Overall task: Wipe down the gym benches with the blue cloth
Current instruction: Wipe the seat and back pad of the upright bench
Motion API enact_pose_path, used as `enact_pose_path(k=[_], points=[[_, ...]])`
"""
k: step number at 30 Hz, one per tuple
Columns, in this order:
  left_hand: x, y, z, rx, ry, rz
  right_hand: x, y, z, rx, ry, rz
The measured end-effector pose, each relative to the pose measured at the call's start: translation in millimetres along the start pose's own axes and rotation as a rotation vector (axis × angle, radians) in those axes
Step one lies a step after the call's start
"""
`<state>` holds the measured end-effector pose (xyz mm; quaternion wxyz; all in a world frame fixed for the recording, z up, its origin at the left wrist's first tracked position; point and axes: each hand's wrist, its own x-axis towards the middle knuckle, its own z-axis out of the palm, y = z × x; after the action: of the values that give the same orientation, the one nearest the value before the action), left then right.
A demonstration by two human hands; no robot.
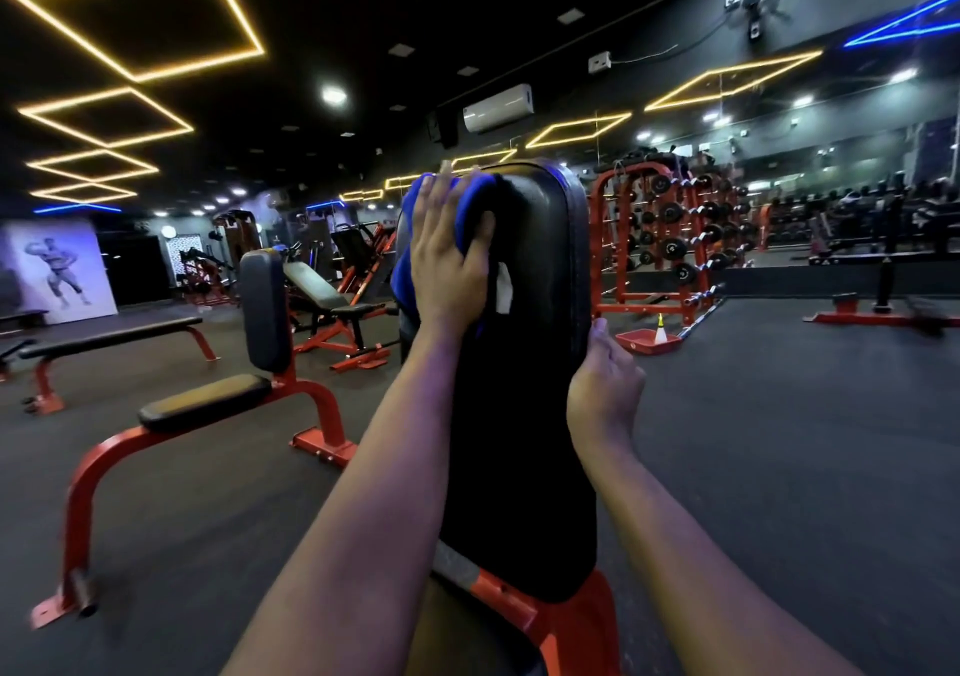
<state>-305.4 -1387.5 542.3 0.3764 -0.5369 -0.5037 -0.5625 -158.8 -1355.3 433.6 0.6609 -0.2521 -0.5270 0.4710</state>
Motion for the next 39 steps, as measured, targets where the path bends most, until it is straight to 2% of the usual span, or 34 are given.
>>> enact_pose_path(k=[4, 7, 9, 12, 14, 16, 18, 22, 28, 30, 32, 34, 39], points=[[22, -17, -5, -0.067, 0.090, -0.477, -3, -5, -1, -0.024, 0.033, -0.007], [17, -9, -4, -0.009, 0.108, -0.569, -4, -6, -3, -0.015, 0.029, -0.021], [-1, 17, 3, 0.048, 0.110, -0.504, -4, -6, -2, -0.010, 0.017, -0.025], [-50, 58, 5, 0.086, 0.022, -0.135, -4, -5, -1, -0.031, 0.043, -0.061], [-84, 60, 1, 0.077, -0.080, 0.019, -4, -6, 1, -0.051, 0.069, -0.054], [-98, 44, -3, 0.058, -0.126, 0.064, -3, -7, 0, -0.073, 0.086, -0.029], [-93, 26, -6, 0.060, -0.104, 0.050, -3, -6, -1, -0.111, 0.074, -0.029], [-76, 10, -8, 0.020, -0.028, -0.173, -5, -6, -2, -0.123, 0.061, 0.009], [-61, -25, -12, -0.014, 0.115, -0.672, -5, -8, -2, -0.125, 0.069, 0.011], [-63, -24, -14, -0.016, 0.140, -0.722, -6, -9, -2, -0.119, 0.064, -0.006], [-74, -6, -10, 0.010, 0.156, -0.671, -6, -8, -2, -0.082, 0.043, -0.002], [-94, 21, -5, 0.064, 0.128, -0.525, -5, -6, -2, -0.020, 0.035, 0.014], [-135, 60, -1, 0.072, -0.083, -0.138, -5, -2, 0, 0.100, 0.042, 0.045]])
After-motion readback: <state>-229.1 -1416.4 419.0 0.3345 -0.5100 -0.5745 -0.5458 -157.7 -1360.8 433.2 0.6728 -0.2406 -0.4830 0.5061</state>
